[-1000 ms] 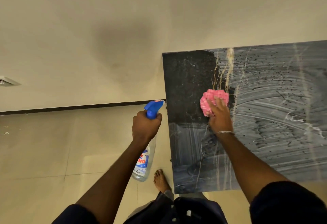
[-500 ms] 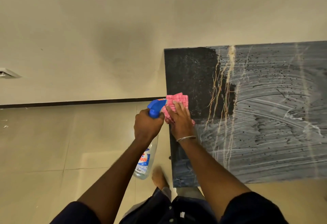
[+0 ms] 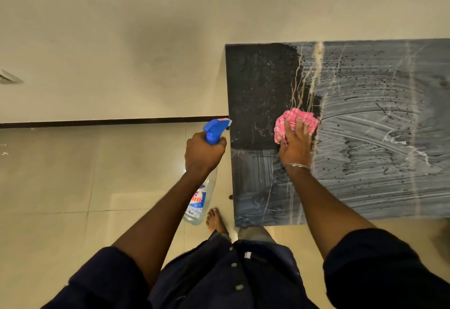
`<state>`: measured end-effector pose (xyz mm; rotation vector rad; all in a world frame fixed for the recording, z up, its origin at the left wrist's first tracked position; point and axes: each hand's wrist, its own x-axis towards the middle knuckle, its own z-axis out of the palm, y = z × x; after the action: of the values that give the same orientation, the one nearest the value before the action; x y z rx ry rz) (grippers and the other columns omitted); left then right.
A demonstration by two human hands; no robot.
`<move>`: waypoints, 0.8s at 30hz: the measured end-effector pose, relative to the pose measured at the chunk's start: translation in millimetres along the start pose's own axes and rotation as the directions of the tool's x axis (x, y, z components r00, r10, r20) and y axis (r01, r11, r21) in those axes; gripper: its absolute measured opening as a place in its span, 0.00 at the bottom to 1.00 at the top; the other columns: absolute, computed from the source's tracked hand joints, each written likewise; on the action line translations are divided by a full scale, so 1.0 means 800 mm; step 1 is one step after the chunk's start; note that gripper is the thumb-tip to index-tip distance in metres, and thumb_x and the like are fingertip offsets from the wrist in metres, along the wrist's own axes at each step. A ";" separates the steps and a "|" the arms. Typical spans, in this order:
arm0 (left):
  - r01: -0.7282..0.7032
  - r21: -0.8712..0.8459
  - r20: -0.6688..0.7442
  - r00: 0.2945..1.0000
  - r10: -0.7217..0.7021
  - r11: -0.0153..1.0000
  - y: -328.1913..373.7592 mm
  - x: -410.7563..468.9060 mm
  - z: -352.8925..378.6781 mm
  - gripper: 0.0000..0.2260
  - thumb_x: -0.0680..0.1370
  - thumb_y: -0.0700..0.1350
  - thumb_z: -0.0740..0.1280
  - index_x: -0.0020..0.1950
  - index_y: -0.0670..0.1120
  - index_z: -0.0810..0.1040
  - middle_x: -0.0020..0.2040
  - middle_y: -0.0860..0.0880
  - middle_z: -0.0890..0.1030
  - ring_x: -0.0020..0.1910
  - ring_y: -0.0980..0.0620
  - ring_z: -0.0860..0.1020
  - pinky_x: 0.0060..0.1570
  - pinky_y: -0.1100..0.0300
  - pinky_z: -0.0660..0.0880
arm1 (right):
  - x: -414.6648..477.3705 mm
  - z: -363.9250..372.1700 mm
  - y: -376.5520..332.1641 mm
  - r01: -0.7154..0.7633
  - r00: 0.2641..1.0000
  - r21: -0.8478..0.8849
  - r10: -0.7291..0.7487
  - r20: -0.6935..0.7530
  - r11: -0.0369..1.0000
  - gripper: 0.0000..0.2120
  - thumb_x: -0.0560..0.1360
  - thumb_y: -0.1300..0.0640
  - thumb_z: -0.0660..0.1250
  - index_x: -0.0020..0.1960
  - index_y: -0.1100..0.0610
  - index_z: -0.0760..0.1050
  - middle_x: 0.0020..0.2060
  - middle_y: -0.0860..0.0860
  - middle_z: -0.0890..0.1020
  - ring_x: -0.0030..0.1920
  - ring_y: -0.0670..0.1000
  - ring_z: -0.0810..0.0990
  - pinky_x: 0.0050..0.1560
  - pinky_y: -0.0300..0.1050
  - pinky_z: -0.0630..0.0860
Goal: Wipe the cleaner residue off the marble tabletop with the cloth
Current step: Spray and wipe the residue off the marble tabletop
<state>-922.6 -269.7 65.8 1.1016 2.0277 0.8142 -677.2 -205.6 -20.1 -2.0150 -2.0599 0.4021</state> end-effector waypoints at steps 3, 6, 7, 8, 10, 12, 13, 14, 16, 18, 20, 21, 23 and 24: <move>0.014 0.000 -0.009 1.000 -0.014 1.000 -0.004 -0.005 -0.003 0.08 0.76 0.48 0.69 0.44 0.45 0.74 0.30 0.51 0.73 0.28 0.53 0.72 0.33 0.64 0.69 | -0.025 0.017 -0.057 0.099 0.994 0.032 -0.100 0.042 0.995 0.31 0.78 0.62 0.62 0.78 0.49 0.55 0.78 0.58 0.53 0.77 0.63 0.48 0.74 0.63 0.55; 0.009 -0.007 -0.026 1.000 -0.010 1.000 -0.007 -0.010 -0.004 0.08 0.75 0.48 0.70 0.43 0.46 0.74 0.30 0.52 0.73 0.28 0.54 0.72 0.33 0.63 0.70 | -0.054 0.044 -0.114 0.294 0.948 0.067 -0.300 0.105 0.953 0.36 0.73 0.64 0.67 0.77 0.50 0.58 0.76 0.58 0.59 0.76 0.64 0.53 0.72 0.63 0.58; 0.009 -0.012 -0.032 0.999 -0.009 1.000 -0.007 -0.012 -0.005 0.08 0.75 0.47 0.70 0.43 0.46 0.74 0.29 0.52 0.72 0.28 0.54 0.72 0.33 0.63 0.70 | -0.059 0.050 -0.122 0.362 0.921 0.076 -0.369 0.127 0.929 0.37 0.72 0.63 0.69 0.77 0.51 0.59 0.76 0.59 0.61 0.76 0.65 0.55 0.71 0.64 0.59; 0.009 -0.018 -0.035 0.999 -0.009 1.000 -0.008 -0.014 -0.007 0.07 0.75 0.47 0.70 0.43 0.46 0.74 0.29 0.53 0.72 0.27 0.54 0.71 0.32 0.64 0.69 | -0.061 0.053 -0.122 0.415 0.896 0.083 -0.423 0.139 0.906 0.37 0.71 0.63 0.70 0.76 0.52 0.60 0.75 0.60 0.62 0.75 0.65 0.57 0.71 0.64 0.60; 0.005 -0.018 -0.037 0.999 -0.005 1.000 -0.009 -0.015 -0.008 0.08 0.75 0.47 0.70 0.42 0.46 0.73 0.29 0.52 0.72 0.27 0.54 0.71 0.32 0.65 0.69 | -0.053 0.046 -0.101 0.469 0.868 0.079 -0.476 0.144 0.879 0.39 0.70 0.66 0.69 0.76 0.51 0.58 0.75 0.59 0.63 0.75 0.64 0.57 0.72 0.63 0.61; 0.012 -0.009 -0.039 0.999 -0.012 1.000 -0.011 -0.014 -0.009 0.08 0.75 0.47 0.70 0.43 0.46 0.73 0.29 0.52 0.72 0.27 0.54 0.71 0.32 0.65 0.69 | -0.045 0.032 -0.067 0.444 0.885 0.055 -0.447 0.131 0.894 0.38 0.72 0.67 0.65 0.76 0.49 0.54 0.76 0.58 0.61 0.76 0.62 0.55 0.74 0.60 0.57; 0.018 -0.009 -0.036 0.999 -0.018 1.000 -0.012 -0.014 -0.009 0.08 0.76 0.47 0.70 0.44 0.45 0.73 0.30 0.52 0.72 0.28 0.53 0.72 0.33 0.65 0.69 | -0.041 0.023 -0.046 0.395 0.910 0.043 -0.397 0.120 0.918 0.36 0.74 0.66 0.64 0.76 0.48 0.53 0.76 0.57 0.59 0.77 0.61 0.53 0.74 0.59 0.55; 0.024 -0.011 -0.032 0.999 -0.024 1.000 -0.012 -0.014 -0.008 0.08 0.76 0.48 0.69 0.45 0.45 0.73 0.30 0.52 0.72 0.28 0.53 0.72 0.33 0.65 0.70 | -0.037 0.013 -0.025 0.323 0.939 0.039 -0.326 0.107 0.946 0.34 0.76 0.64 0.63 0.76 0.47 0.52 0.77 0.56 0.57 0.77 0.60 0.52 0.75 0.59 0.55; 0.026 -0.012 -0.024 0.999 -0.027 1.000 -0.011 -0.015 -0.006 0.08 0.76 0.48 0.69 0.46 0.46 0.73 0.31 0.52 0.73 0.29 0.53 0.72 0.34 0.65 0.70 | -0.031 -0.005 0.016 0.174 0.981 0.015 -0.175 0.087 0.985 0.32 0.78 0.61 0.61 0.77 0.47 0.54 0.78 0.55 0.54 0.77 0.60 0.51 0.75 0.61 0.56; 0.021 -0.020 -0.017 1.000 -0.022 1.000 -0.010 -0.017 -0.005 0.08 0.76 0.48 0.69 0.45 0.46 0.73 0.31 0.52 0.73 0.29 0.53 0.72 0.33 0.65 0.70 | -0.029 -0.018 0.046 0.062 0.996 -0.016 -0.061 0.060 0.998 0.31 0.78 0.60 0.61 0.78 0.49 0.55 0.78 0.57 0.54 0.77 0.62 0.52 0.73 0.64 0.57; 0.018 -0.034 -0.011 1.000 -0.019 0.999 -0.009 -0.018 -0.004 0.08 0.76 0.48 0.70 0.45 0.45 0.74 0.30 0.51 0.73 0.28 0.53 0.72 0.34 0.65 0.70 | -0.029 -0.022 0.057 -0.020 1.000 -0.032 0.021 0.017 0.999 0.31 0.77 0.61 0.62 0.77 0.51 0.57 0.77 0.60 0.55 0.76 0.63 0.53 0.72 0.65 0.58; 0.018 -0.039 -0.010 1.000 -0.018 0.999 -0.008 -0.019 -0.003 0.08 0.76 0.48 0.70 0.44 0.45 0.74 0.30 0.51 0.73 0.29 0.53 0.72 0.34 0.65 0.71 | -0.031 -0.021 0.055 -0.049 0.999 -0.044 0.050 0.002 0.998 0.32 0.76 0.61 0.63 0.77 0.52 0.57 0.77 0.60 0.56 0.76 0.63 0.53 0.72 0.65 0.57; 0.007 -0.042 -0.011 1.000 -0.008 0.999 -0.007 -0.022 0.000 0.08 0.76 0.48 0.69 0.44 0.46 0.74 0.31 0.51 0.73 0.29 0.53 0.73 0.34 0.65 0.71 | -0.039 -0.014 0.033 -0.066 0.998 -0.057 0.065 -0.023 0.996 0.34 0.74 0.63 0.63 0.77 0.52 0.57 0.77 0.60 0.55 0.77 0.63 0.51 0.73 0.64 0.57; 0.001 -0.040 -0.011 1.000 -0.002 0.999 -0.007 -0.025 0.001 0.08 0.76 0.48 0.69 0.44 0.46 0.74 0.31 0.50 0.73 0.29 0.53 0.73 0.34 0.66 0.71 | -0.047 -0.009 0.016 -0.050 0.998 -0.047 0.049 -0.032 0.998 0.35 0.74 0.64 0.63 0.77 0.51 0.57 0.77 0.60 0.56 0.77 0.63 0.51 0.73 0.64 0.58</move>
<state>-916.3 -289.5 66.3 1.0754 2.0124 0.8576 -661.8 -242.4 -16.9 -2.0903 -2.0238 0.3315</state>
